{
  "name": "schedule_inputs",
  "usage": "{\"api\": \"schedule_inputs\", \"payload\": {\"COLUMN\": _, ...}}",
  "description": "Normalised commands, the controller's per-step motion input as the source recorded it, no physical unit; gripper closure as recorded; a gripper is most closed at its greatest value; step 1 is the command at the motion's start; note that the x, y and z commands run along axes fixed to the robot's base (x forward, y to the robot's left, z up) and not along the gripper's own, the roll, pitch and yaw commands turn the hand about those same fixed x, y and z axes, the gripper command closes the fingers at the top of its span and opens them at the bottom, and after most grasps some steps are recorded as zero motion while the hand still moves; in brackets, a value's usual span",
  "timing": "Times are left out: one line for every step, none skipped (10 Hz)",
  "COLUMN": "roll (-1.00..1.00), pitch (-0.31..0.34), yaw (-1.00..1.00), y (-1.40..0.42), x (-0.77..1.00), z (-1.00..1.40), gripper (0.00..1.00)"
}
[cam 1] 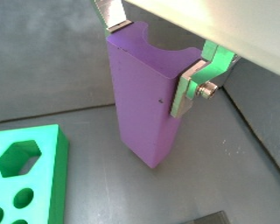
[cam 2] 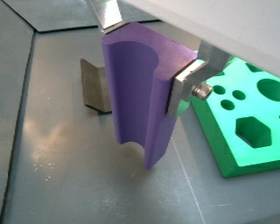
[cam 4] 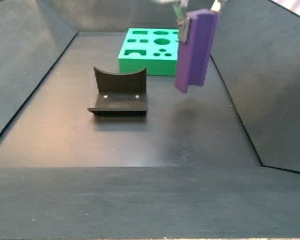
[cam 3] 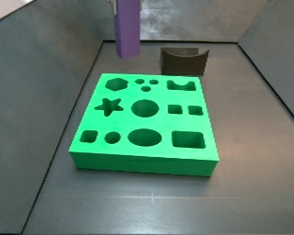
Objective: Pick up the arch object. Move up. Move to above the board. Insert the arch object.
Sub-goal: Move to above the board.
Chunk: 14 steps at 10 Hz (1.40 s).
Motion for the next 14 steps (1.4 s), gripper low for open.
{"api": "schedule_inputs", "payload": {"roll": -0.07, "pitch": -0.327, "yaw": -0.01, "y": -0.53, "x": -0.05, "z": 1.00, "gripper": 1.00}}
{"api": "schedule_inputs", "payload": {"roll": -0.06, "pitch": -0.319, "yaw": -0.02, "y": -0.53, "x": -0.05, "z": 1.00, "gripper": 1.00}}
{"api": "schedule_inputs", "payload": {"roll": -0.03, "pitch": -0.252, "yaw": 0.00, "y": -0.41, "x": -0.10, "z": 1.00, "gripper": 1.00}}
{"api": "schedule_inputs", "payload": {"roll": -0.04, "pitch": -0.190, "yaw": 0.01, "y": -0.31, "x": -0.09, "z": 1.00, "gripper": 1.00}}
{"api": "schedule_inputs", "payload": {"roll": -0.05, "pitch": -0.115, "yaw": 0.01, "y": -0.23, "x": -0.07, "z": 0.90, "gripper": 1.00}}
{"api": "schedule_inputs", "payload": {"roll": -0.06, "pitch": -0.049, "yaw": 0.01, "y": -0.15, "x": -0.05, "z": 0.74, "gripper": 1.00}}
{"api": "schedule_inputs", "payload": {"roll": -0.07, "pitch": 0.002, "yaw": 0.00, "y": -0.07, "x": -0.02, "z": 0.53, "gripper": 1.00}}
{"api": "schedule_inputs", "payload": {"roll": -0.09, "pitch": 0.028, "yaw": -0.01, "y": -0.05, "x": -0.01, "z": 0.37, "gripper": 1.00}}
{"api": "schedule_inputs", "payload": {"roll": -0.09, "pitch": 0.040, "yaw": -0.01, "y": -0.04, "x": 0.00, "z": 0.27, "gripper": 1.00}}
{"api": "schedule_inputs", "payload": {"roll": 0.03, "pitch": 0.238, "yaw": -1.00, "y": -1.00, "x": 0.21, "z": 0.32, "gripper": 1.00}}
{"api": "schedule_inputs", "payload": {"roll": 0.04, "pitch": 0.249, "yaw": -1.00, "y": -1.00, "x": 0.22, "z": 0.31, "gripper": 1.00}}
{"api": "schedule_inputs", "payload": {"roll": 0.06, "pitch": 0.277, "yaw": -1.00, "y": -1.00, "x": 0.23, "z": 0.32, "gripper": 1.00}}
{"api": "schedule_inputs", "payload": {"roll": 0.06, "pitch": 0.287, "yaw": -1.00, "y": -1.00, "x": 0.23, "z": 0.32, "gripper": 1.00}}
{"api": "schedule_inputs", "payload": {"roll": 0.06, "pitch": 0.321, "yaw": -1.00, "y": -1.00, "x": 0.25, "z": 0.31, "gripper": 1.00}}
